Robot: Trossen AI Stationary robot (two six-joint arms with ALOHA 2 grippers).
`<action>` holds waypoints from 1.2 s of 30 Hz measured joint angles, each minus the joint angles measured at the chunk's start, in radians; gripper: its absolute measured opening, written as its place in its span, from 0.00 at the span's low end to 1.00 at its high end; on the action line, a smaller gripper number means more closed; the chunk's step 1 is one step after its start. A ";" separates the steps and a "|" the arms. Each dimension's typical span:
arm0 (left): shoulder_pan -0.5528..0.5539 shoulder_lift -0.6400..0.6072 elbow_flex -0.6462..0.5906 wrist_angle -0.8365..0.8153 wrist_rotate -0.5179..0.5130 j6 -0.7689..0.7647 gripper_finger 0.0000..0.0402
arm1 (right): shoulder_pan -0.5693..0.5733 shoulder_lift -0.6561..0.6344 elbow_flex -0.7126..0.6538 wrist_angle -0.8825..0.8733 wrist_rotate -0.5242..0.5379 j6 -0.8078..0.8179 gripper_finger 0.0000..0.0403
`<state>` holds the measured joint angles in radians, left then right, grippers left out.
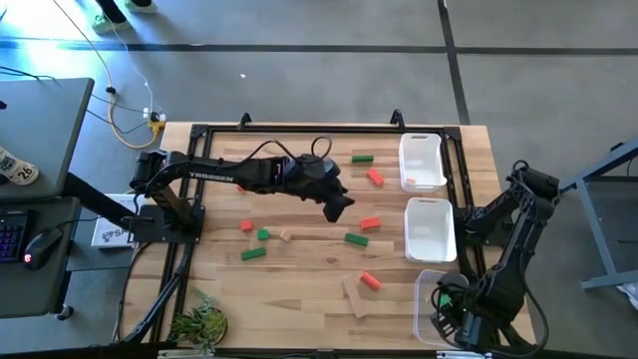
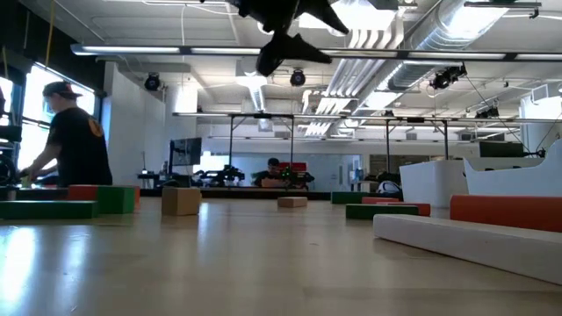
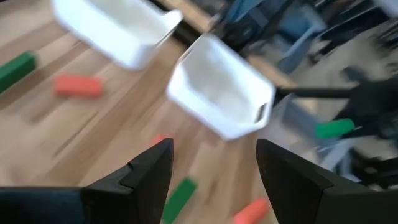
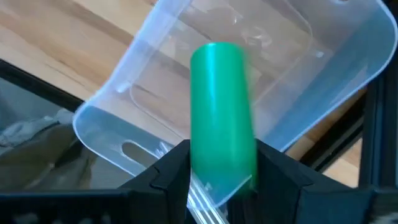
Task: Sort & place blocks by color
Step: Put the green block into the transparent bin, then put the brown block into the top white bin
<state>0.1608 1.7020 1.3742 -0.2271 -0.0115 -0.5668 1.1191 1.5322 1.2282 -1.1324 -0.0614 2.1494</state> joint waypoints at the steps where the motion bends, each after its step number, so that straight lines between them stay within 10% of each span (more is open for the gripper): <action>1: 0.000 0.000 0.000 -0.025 -0.007 0.004 0.54 | 0.000 0.000 0.000 0.000 -0.005 -0.003 0.38; 36: 0.134 0.048 0.001 -0.288 -0.207 0.123 0.54 | -0.339 -0.135 0.000 -0.148 0.465 -0.042 0.47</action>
<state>0.2944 1.7496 1.3750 -0.5149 -0.2185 -0.4441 0.7804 1.3968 1.2285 -1.2801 0.4035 2.1076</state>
